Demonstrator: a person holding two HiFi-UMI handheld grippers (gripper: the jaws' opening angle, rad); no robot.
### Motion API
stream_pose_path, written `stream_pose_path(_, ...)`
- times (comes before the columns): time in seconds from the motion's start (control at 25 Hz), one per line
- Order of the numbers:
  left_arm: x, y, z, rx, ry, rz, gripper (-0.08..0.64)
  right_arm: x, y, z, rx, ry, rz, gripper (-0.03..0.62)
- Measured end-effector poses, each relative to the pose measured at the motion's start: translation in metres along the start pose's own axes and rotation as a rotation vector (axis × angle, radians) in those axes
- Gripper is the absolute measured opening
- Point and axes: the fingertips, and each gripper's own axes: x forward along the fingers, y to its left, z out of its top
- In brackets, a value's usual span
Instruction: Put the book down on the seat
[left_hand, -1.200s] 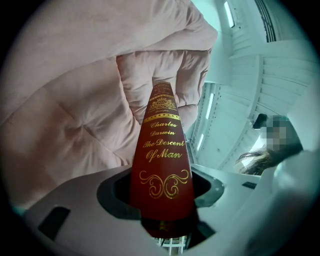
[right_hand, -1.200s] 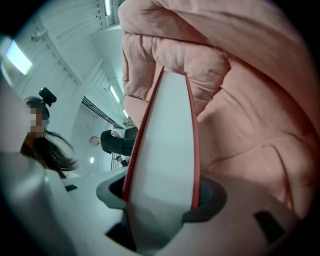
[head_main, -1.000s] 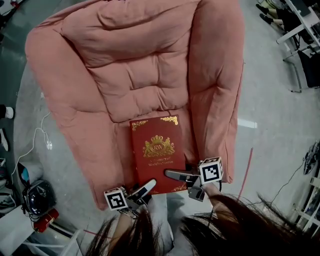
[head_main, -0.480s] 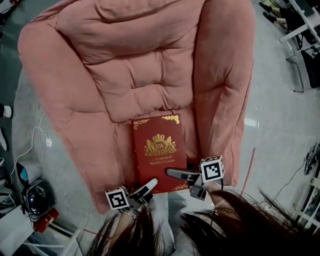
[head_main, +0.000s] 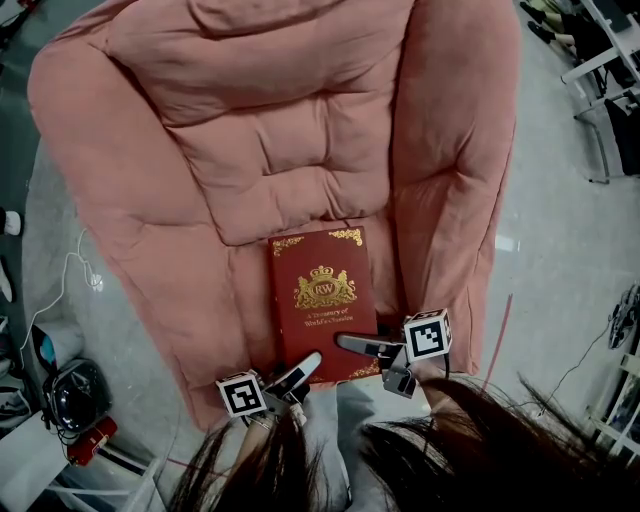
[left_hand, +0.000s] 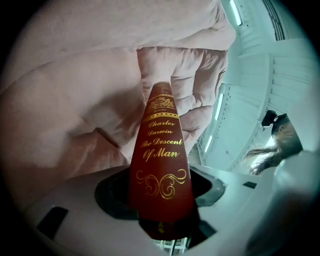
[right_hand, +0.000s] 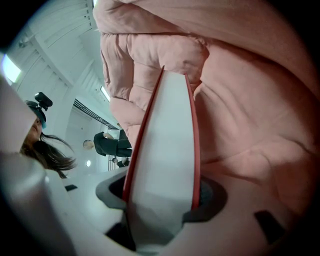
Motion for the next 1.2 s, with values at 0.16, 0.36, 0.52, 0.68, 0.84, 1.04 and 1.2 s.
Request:
stream_pose_path(0.16, 0.001, 0.006, 0.000, 0.001, 0.000, 0.010, 0.261, 0.000, -0.005, -0.001, 0.000, 0.000, -0.015, 0.282)
stream_pose_path(0.36, 0.002, 0.018, 0.001, -0.002, 0.002, 0.041, 0.268, 0.004, -0.012, -0.001, -0.003, 0.004, -0.039, 0.284)
stream_pose_path(0.52, 0.002, 0.026, 0.001, -0.003, 0.003, 0.075, 0.283, 0.003, -0.024, -0.004, -0.007, 0.011, -0.096, 0.295)
stream_pose_path(0.68, 0.002, 0.032, 0.001, 0.006, 0.004, 0.100, 0.291, 0.004, -0.027, -0.005, -0.009, 0.011, -0.121, 0.301)
stream_pose_path(0.84, 0.003, 0.035, 0.003, 0.045, 0.009, 0.111, 0.299, 0.004, -0.032, -0.004, -0.023, 0.012, -0.153, 0.312)
stream_pose_path(1.04, 0.005, 0.036, 0.006, 0.091, 0.009, 0.122, 0.310, 0.004, -0.038, -0.005, -0.026, 0.016, -0.193, 0.322)
stream_pose_path(1.2, 0.004, 0.041, 0.005, 0.096, 0.011, 0.169, 0.321, 0.001, -0.046, -0.007, -0.033, 0.027, -0.242, 0.331)
